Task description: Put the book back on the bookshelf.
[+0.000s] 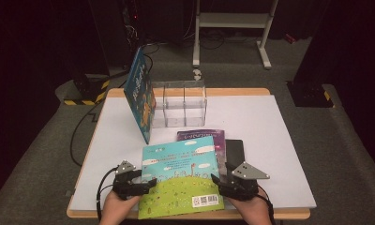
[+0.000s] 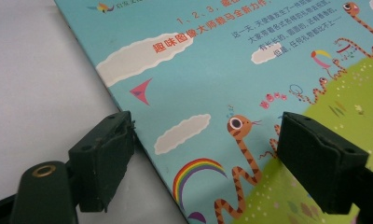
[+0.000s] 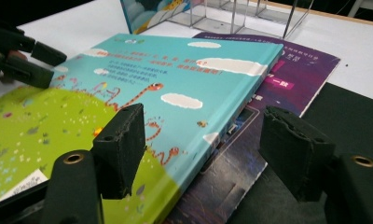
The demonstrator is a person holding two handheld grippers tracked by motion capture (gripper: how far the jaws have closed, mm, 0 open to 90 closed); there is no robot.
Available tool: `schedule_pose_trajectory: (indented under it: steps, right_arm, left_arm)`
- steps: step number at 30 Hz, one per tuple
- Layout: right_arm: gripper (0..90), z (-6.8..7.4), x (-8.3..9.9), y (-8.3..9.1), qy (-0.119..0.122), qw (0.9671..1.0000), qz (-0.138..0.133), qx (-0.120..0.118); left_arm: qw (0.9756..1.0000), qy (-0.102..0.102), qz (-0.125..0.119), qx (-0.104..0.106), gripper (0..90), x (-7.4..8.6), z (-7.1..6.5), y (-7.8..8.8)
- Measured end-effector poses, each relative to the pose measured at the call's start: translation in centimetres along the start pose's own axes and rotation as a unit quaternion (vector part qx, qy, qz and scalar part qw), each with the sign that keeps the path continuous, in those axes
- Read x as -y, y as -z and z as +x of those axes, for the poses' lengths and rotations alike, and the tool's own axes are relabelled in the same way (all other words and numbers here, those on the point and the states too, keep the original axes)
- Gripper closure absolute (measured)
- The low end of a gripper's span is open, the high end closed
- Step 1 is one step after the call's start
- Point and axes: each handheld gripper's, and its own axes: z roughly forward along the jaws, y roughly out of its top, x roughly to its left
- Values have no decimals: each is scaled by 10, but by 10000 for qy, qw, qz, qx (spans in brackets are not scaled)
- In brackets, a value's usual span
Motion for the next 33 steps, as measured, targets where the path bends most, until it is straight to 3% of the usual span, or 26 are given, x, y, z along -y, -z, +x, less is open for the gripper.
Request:
schedule_pose_trajectory:
  steps: [3, 8, 12, 16, 20, 22, 25, 27, 30, 33]
  right_arm:
    - [306, -2, 3, 1, -128, 9999, -10, -76]
    - [308, -8, 7, 4, -236, 9997, 10, -58]
    - [313, -14, 9, 7, -304, 9995, 29, 25]
    - [318, -22, 11, 12, -369, 9992, -6, 180]
    - [325, -34, 14, 16, -544, 9981, -59, 278]
    - [327, -38, 16, 18, -613, 9977, -74, 261]
    - [339, -39, 20, 16, -619, 9976, 38, 324]
    - [340, -40, 24, 14, -684, 9971, 119, 321]
    - [339, -43, 26, 13, -808, 9963, 146, 257]
    - [340, -43, 26, 13, -825, 9962, 137, 260]
  left_arm:
    - [10000, -20, -7, -31, 190, -1, -3, -1]
    - [9999, -46, -20, 87, 206, -2, -11, -6]
    - [9997, -109, 10, 216, 211, -8, -19, -15]
    - [9987, -321, 44, 385, 215, -17, -33, -28]
    - [9985, -405, -159, 336, 224, -20, -40, -34]
    - [9984, -374, -202, 363, 214, -19, -39, -33]
    - [9979, -35, -369, 532, 150, -18, -31, -27]
    - [9970, 67, -464, 621, 144, -18, -28, -22]
    - [9964, 107, -344, 766, 146, -19, -28, -23]
    - [9934, 244, -190, 1105, 149, -19, -28, -29]
